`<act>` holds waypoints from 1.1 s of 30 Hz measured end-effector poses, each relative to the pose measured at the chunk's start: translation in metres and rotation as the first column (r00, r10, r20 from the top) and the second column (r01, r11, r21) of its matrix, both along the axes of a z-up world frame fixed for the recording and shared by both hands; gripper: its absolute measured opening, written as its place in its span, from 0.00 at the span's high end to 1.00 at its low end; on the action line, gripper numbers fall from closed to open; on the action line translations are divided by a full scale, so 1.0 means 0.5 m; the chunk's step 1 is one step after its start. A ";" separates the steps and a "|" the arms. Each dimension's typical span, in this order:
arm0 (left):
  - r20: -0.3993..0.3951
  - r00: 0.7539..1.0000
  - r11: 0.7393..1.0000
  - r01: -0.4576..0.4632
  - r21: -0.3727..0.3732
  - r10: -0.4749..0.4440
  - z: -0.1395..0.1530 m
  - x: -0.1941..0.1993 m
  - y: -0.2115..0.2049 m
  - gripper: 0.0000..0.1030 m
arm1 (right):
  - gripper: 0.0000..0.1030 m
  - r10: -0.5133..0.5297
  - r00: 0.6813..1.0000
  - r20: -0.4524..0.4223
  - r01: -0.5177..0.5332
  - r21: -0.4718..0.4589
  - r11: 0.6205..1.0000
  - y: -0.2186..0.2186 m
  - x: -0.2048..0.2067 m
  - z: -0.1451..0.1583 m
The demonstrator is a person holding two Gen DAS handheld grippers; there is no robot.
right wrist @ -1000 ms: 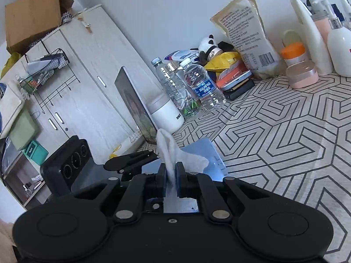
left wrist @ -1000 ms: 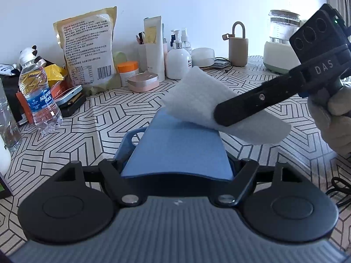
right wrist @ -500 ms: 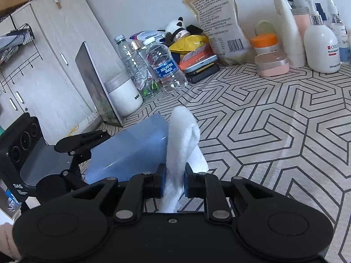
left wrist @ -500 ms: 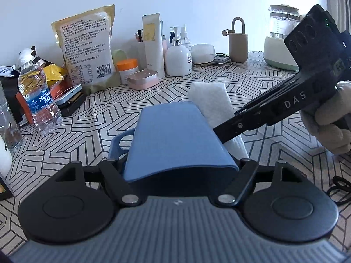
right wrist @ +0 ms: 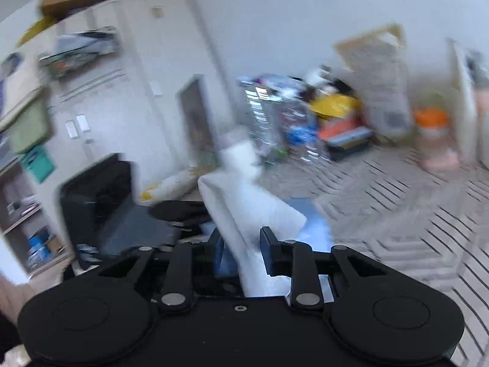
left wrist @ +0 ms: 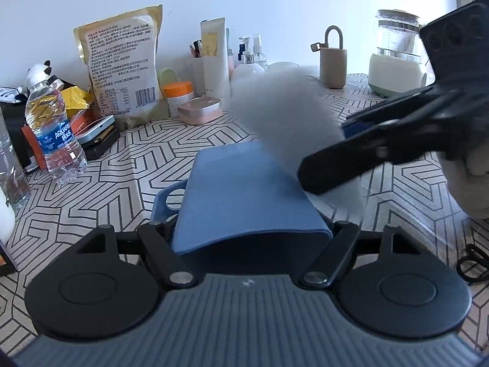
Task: Clean container
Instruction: 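Hold the container with the left tool while the right tool rubs the cloth along its edge, then hold the container with the left tool while the right tool wipes across its wall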
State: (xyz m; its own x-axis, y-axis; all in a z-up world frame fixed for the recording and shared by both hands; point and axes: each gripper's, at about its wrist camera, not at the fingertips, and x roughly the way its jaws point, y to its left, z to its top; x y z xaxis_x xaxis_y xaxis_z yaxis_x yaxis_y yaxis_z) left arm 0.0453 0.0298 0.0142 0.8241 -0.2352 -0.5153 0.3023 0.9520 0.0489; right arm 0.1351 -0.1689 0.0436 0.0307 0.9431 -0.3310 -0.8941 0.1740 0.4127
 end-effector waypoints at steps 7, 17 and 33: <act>0.014 1.000 0.999 0.018 0.049 -0.019 -0.001 -0.005 -0.016 0.27 | 0.77 -0.039 0.997 0.061 0.040 -0.019 0.999 0.013 -0.001 0.004; 0.017 1.000 0.999 0.018 0.047 -0.019 -0.002 -0.013 -0.027 0.27 | 0.72 -0.067 0.986 0.154 0.073 -0.039 0.997 0.021 -0.009 0.005; 0.013 1.000 0.999 0.012 0.047 -0.013 -0.003 -0.009 -0.024 0.27 | 0.77 -0.098 0.987 0.125 0.103 -0.041 0.994 0.011 0.010 0.003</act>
